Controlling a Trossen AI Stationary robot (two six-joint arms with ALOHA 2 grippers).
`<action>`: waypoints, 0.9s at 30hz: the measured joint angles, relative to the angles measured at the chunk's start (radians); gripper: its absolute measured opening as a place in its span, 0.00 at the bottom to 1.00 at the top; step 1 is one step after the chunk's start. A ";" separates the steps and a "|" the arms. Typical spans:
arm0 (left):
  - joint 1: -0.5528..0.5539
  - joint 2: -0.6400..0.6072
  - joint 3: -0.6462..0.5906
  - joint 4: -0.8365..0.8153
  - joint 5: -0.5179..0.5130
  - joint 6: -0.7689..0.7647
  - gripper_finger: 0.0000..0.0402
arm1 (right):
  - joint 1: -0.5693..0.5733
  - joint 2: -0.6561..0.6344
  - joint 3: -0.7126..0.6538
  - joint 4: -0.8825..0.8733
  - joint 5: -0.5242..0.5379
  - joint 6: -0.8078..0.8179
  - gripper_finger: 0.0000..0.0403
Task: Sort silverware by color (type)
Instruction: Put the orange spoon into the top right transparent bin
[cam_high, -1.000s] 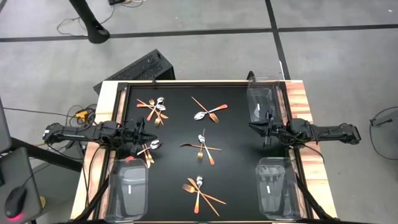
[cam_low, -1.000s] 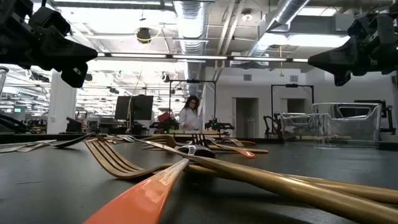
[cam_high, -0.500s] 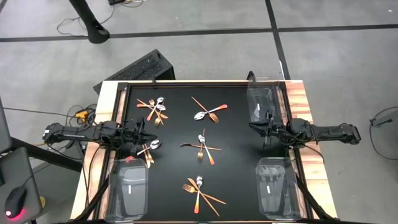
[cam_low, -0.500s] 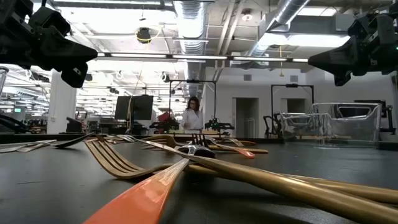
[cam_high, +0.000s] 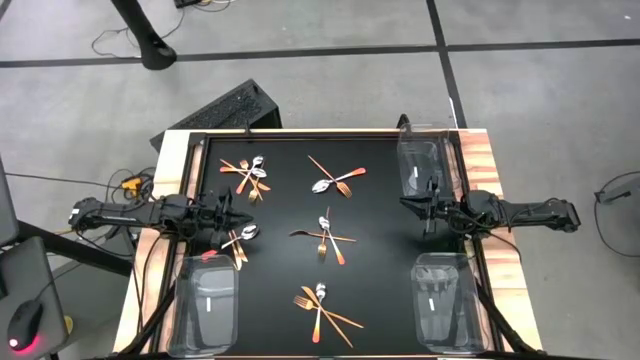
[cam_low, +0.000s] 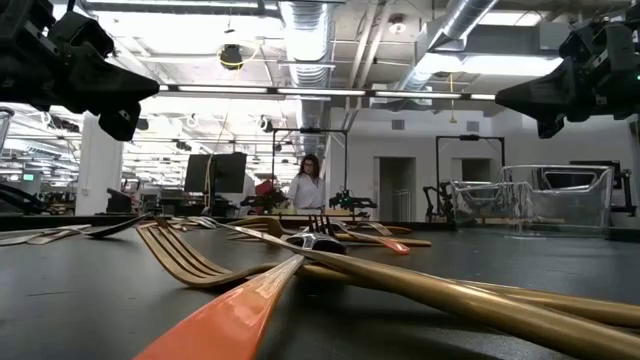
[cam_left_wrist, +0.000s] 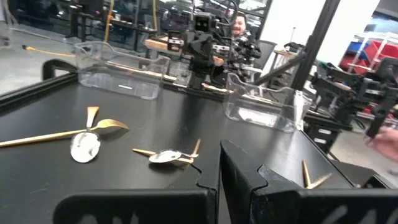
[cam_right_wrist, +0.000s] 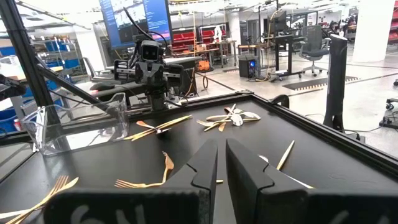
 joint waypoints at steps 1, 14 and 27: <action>0.000 0.000 0.000 0.000 -0.002 0.000 0.00 | 0.000 0.000 0.000 0.000 0.000 0.000 0.15; 0.000 0.000 0.000 0.059 -0.145 -0.021 0.00 | -0.001 0.000 0.000 0.022 0.000 0.000 0.15; 0.000 0.002 0.000 0.050 -0.376 0.054 0.00 | -0.035 0.000 0.000 0.105 0.033 -0.012 0.15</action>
